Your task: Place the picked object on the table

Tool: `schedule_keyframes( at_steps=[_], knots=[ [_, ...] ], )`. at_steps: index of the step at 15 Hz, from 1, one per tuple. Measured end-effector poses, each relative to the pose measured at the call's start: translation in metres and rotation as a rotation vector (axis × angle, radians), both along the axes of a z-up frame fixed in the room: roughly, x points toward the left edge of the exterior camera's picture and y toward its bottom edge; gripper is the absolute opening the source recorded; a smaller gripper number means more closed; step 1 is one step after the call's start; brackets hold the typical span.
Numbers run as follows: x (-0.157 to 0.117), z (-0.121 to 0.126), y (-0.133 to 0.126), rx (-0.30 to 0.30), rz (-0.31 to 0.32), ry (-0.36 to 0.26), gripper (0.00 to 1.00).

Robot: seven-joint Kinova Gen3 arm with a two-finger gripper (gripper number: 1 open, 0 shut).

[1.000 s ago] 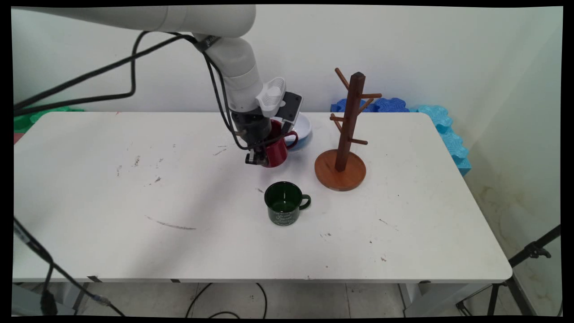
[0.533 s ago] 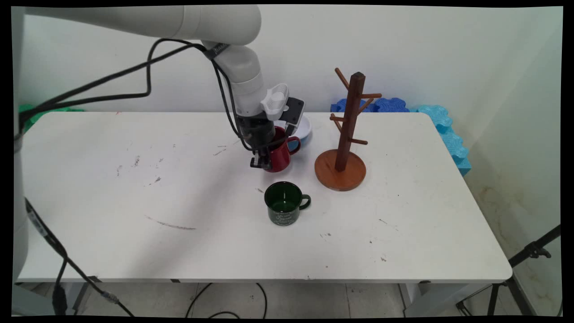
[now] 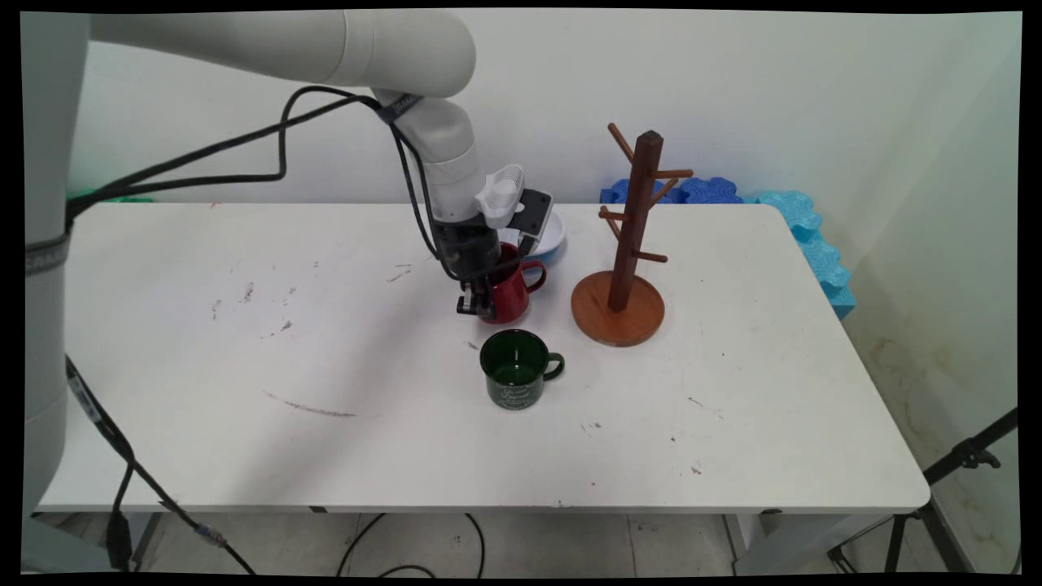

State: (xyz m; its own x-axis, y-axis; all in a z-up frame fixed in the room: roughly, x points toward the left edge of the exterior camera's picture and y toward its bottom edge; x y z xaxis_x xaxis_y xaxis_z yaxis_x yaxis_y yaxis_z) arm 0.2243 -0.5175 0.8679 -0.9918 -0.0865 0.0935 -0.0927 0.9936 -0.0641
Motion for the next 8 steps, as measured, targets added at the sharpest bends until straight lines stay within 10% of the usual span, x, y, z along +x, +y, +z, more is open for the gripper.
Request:
schedule_keyframes(
  at_steps=[8],
  knots=[
    [0.003,-0.014,-0.008,0.002,-0.023,0.008,0.0]
  ],
)
